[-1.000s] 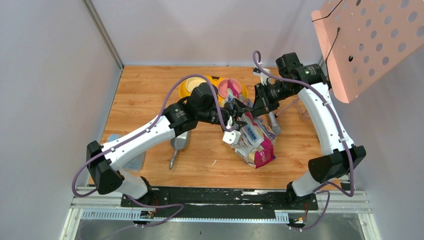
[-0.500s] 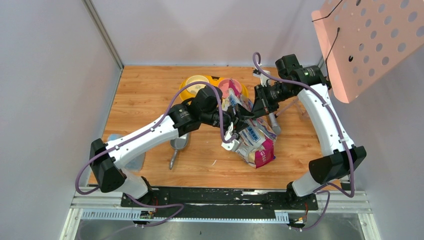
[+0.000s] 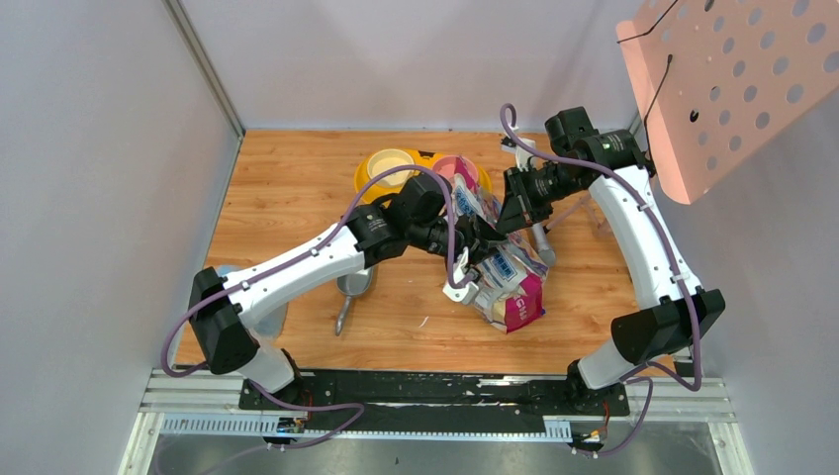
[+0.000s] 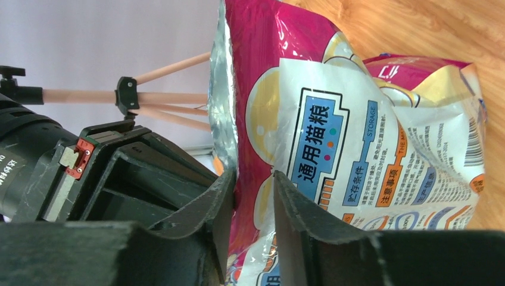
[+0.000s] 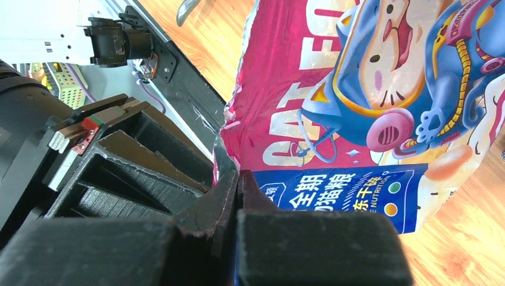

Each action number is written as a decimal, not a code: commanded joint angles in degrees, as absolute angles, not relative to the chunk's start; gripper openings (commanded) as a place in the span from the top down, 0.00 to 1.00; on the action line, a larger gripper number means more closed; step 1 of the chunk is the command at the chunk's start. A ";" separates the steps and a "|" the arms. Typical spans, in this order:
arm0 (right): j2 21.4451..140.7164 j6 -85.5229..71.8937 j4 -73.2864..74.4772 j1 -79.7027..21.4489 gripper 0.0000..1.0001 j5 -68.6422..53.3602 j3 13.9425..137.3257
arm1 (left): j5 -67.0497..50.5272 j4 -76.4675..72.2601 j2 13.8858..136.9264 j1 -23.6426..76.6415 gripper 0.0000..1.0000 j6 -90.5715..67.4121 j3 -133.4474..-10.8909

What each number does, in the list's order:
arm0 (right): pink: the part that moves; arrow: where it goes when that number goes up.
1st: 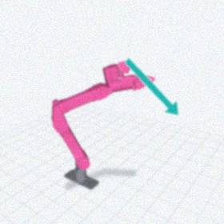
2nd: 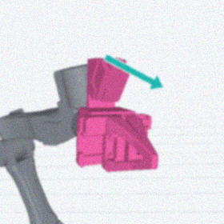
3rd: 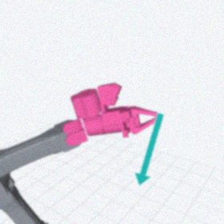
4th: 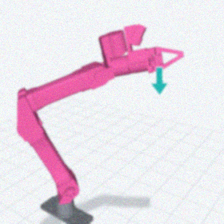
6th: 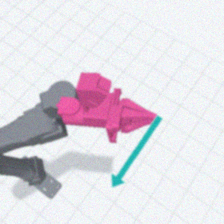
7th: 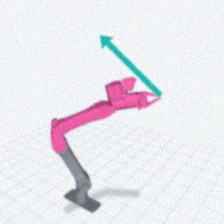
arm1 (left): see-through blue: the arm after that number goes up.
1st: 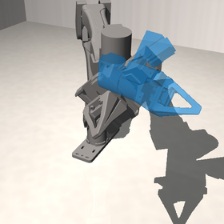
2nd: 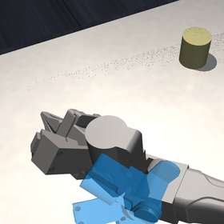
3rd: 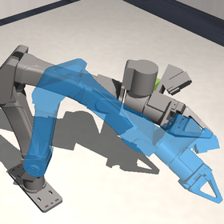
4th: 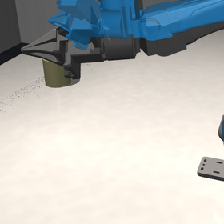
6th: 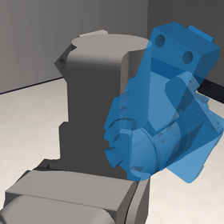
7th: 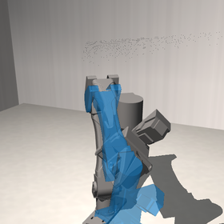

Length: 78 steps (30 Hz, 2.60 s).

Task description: Serve the pet food

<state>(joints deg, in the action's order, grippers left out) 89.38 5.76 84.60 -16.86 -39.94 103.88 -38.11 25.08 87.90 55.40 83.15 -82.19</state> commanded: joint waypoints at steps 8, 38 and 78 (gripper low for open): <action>88.55 5.83 82.77 -17.07 1.00 -36.51 105.90 | -29.61 23.92 89.37 56.20 0.84 85.98 -83.30; 84.97 6.01 74.78 -16.15 1.00 -12.98 115.51 | -11.63 29.61 77.58 55.08 0.72 57.89 -81.30; 92.53 7.92 74.01 -21.96 0.67 -4.97 114.77 | -22.78 41.51 105.75 39.91 0.52 -22.26 -115.57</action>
